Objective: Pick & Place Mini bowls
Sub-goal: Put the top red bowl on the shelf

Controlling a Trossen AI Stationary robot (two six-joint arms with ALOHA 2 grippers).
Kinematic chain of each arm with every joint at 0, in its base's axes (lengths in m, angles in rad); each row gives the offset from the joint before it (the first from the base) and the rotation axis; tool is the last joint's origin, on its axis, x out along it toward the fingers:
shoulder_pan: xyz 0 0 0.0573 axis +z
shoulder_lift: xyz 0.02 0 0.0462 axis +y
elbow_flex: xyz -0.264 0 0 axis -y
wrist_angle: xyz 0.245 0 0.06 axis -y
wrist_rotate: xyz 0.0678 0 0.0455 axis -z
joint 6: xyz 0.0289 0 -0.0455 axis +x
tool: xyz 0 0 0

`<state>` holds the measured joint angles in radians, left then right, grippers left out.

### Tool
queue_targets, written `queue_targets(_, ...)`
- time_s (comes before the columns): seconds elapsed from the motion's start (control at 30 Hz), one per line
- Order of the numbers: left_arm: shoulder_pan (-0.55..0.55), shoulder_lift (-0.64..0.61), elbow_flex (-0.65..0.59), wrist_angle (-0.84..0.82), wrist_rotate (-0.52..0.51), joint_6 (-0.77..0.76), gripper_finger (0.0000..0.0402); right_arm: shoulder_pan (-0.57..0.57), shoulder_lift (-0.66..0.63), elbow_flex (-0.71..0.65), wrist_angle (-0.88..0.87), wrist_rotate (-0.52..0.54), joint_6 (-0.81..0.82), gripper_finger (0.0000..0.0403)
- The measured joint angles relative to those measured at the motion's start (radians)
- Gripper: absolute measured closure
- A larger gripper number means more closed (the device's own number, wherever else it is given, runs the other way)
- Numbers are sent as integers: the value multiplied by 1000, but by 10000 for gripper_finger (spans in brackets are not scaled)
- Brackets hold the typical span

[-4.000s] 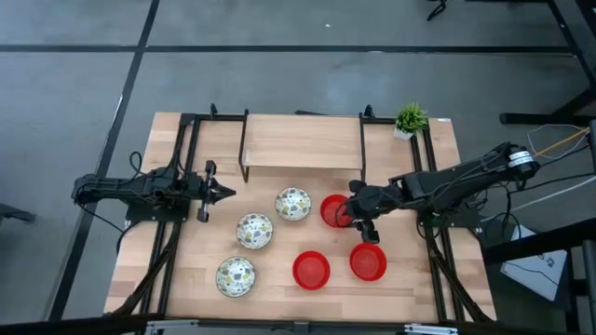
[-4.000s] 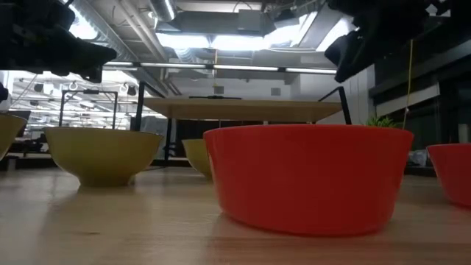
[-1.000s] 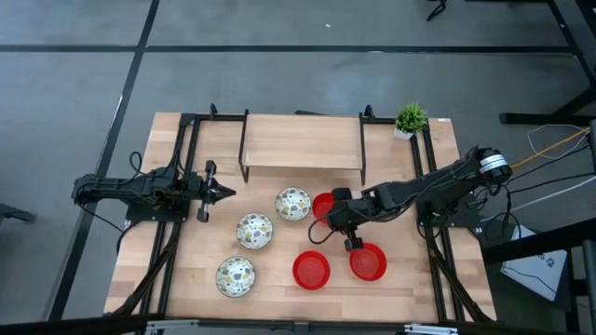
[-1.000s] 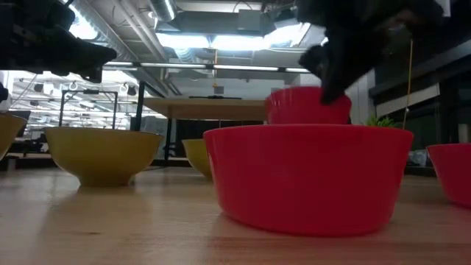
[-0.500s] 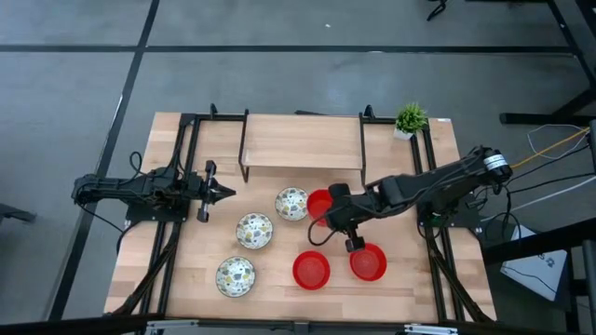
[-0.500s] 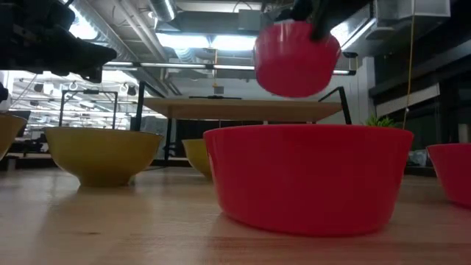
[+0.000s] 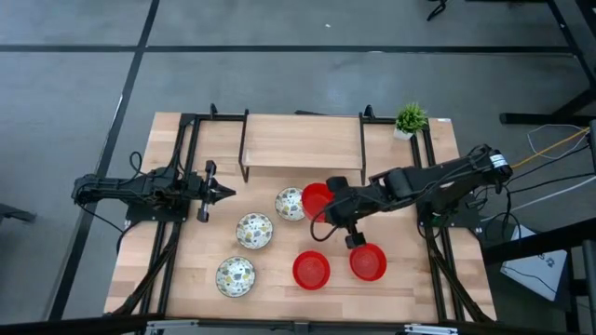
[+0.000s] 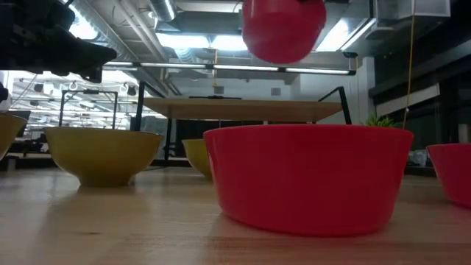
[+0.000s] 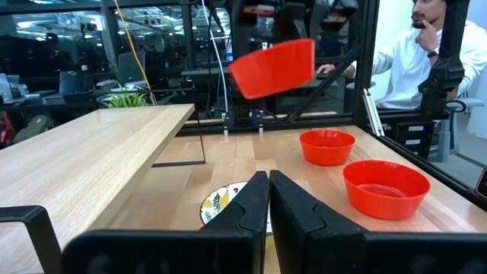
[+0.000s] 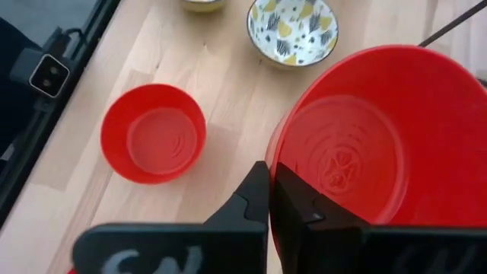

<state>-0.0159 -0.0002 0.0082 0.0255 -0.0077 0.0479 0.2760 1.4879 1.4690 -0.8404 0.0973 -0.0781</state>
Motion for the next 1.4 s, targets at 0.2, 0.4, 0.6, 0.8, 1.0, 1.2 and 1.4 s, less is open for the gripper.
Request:
queue_targets(0.2, 0, 0, 0, 0, 0, 0, 389, -56, 0, 51, -25, -2, -1, 398)
queue_targets(0.4, 0, 0, 0, 0, 0, 0, 393, -133, 0, 115, -107, -3, -21, 398)
queue_targets(0.6, 0, 0, 0, 0, 0, 0, 394, -224, 0, 173, -198, -2, -74, 398)
queue_targets(0.8, 0, 0, 0, 0, 0, 0, 391, -317, -1, 187, -252, -2, -138, 398)
queue_targets(1.0, 0, 0, 0, 0, 0, 0, 390, -390, -1, 187, -282, 0, -189, 398)
queue_targets(1.2, 0, 0, 0, 0, 0, 0, 393, -432, 0, 184, -299, 17, -204, 397)
queue_targets(1.4, 0, 0, 0, 0, 0, 0, 394, -469, 7, 179, -304, 16, -236, 397)
